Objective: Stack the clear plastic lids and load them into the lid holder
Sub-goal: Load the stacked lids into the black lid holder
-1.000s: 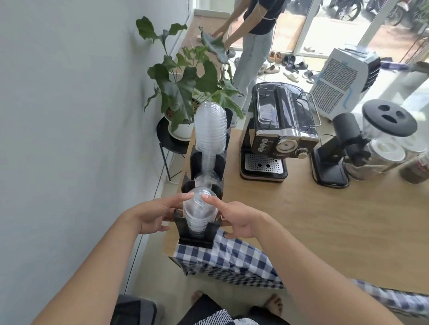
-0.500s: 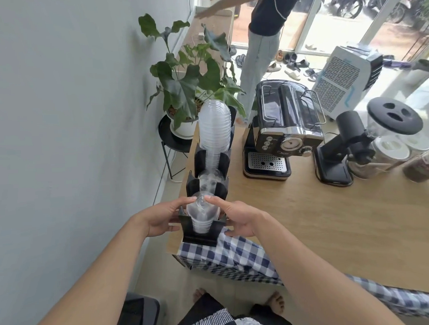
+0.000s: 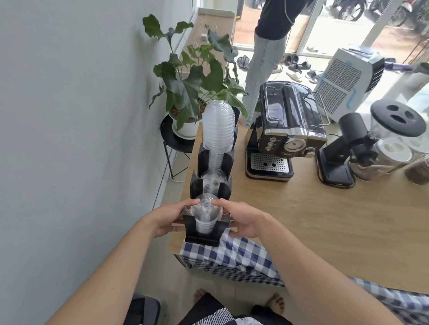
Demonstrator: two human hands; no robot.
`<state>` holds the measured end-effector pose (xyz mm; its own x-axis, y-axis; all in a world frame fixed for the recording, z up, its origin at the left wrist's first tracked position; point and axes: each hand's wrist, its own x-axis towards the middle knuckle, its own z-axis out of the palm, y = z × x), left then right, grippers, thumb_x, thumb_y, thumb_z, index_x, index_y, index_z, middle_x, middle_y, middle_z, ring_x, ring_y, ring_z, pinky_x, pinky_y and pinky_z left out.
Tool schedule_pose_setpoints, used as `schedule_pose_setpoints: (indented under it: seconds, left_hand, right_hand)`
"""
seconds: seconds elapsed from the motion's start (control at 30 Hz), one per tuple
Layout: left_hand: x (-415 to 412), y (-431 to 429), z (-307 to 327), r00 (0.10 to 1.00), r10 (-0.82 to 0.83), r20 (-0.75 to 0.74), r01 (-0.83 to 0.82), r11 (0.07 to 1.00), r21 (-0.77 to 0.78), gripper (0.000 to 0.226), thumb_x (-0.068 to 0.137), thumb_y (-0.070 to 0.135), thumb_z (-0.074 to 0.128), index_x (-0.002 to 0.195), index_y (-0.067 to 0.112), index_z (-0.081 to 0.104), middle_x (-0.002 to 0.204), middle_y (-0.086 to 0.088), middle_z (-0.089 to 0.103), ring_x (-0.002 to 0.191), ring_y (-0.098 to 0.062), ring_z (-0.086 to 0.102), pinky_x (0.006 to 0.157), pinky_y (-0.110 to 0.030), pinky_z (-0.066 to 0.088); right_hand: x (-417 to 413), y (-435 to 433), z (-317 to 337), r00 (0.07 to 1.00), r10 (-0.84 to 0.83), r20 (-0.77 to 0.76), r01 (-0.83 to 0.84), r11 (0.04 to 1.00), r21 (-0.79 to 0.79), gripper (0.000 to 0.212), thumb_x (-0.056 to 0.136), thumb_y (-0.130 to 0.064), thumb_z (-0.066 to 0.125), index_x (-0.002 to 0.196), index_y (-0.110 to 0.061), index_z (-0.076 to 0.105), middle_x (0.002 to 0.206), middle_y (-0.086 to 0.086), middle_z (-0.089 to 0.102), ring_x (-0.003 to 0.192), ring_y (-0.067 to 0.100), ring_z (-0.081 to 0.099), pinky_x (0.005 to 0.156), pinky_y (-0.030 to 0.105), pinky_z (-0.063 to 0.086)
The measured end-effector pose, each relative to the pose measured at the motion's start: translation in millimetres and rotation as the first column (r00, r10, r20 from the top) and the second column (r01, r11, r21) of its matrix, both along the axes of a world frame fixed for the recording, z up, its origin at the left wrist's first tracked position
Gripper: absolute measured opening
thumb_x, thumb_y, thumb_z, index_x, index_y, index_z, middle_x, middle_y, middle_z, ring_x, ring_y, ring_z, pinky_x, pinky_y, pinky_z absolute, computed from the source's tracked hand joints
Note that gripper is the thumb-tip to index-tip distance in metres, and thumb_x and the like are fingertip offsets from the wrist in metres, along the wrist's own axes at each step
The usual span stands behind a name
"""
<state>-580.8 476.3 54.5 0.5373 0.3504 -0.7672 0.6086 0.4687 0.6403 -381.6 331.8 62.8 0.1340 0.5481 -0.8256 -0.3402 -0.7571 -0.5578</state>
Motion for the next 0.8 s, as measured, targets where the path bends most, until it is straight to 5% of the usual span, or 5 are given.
schedule_pose_setpoints:
  seconds: [0.17,0.53,0.8]
  left_hand:
    - [0.9,2.0,2.3,0.999,-0.001,-0.036,0.001,1.0,0.026,0.059,0.086,0.064,0.084,0.126,0.021,0.082,0.117,-0.007,0.084,0.113,-0.025,0.073,0.11,-0.045,0.053]
    - [4.3,4.6,9.7,0.999,-0.012,-0.052,0.014,0.999,0.037,0.06,0.084,0.063,0.086,0.126,0.02,0.081,0.113,-0.008,0.086,0.118,-0.029,0.076,0.111,-0.047,0.056]
    - [4.1,0.7,33.2,0.993,0.079,0.092,-0.083,0.996,0.031,0.08,0.08,0.062,0.089,0.143,0.019,0.067,0.135,-0.004,0.075,0.122,-0.02,0.072,0.103,-0.037,0.057]
  right_hand:
    - [-1.6,-3.0,3.6,1.0,-0.018,-0.003,0.018,1.0,-0.005,0.08,0.087,-0.064,0.084,0.152,-0.023,0.061,0.145,0.004,0.065,0.132,0.027,0.062,0.124,0.058,0.041]
    - [0.0,-4.5,3.5,1.0,0.018,-0.012,-0.018,1.0,0.019,0.086,0.085,-0.07,0.082,0.155,-0.026,0.058,0.148,0.003,0.061,0.137,0.028,0.06,0.125,0.062,0.039]
    - [15.6,-17.6,12.0,0.996,0.085,0.003,-0.085,0.993,0.083,0.125,0.071,-0.084,0.085,0.168,-0.018,0.042,0.162,0.006,0.053,0.148,0.027,0.051,0.126,0.059,0.04]
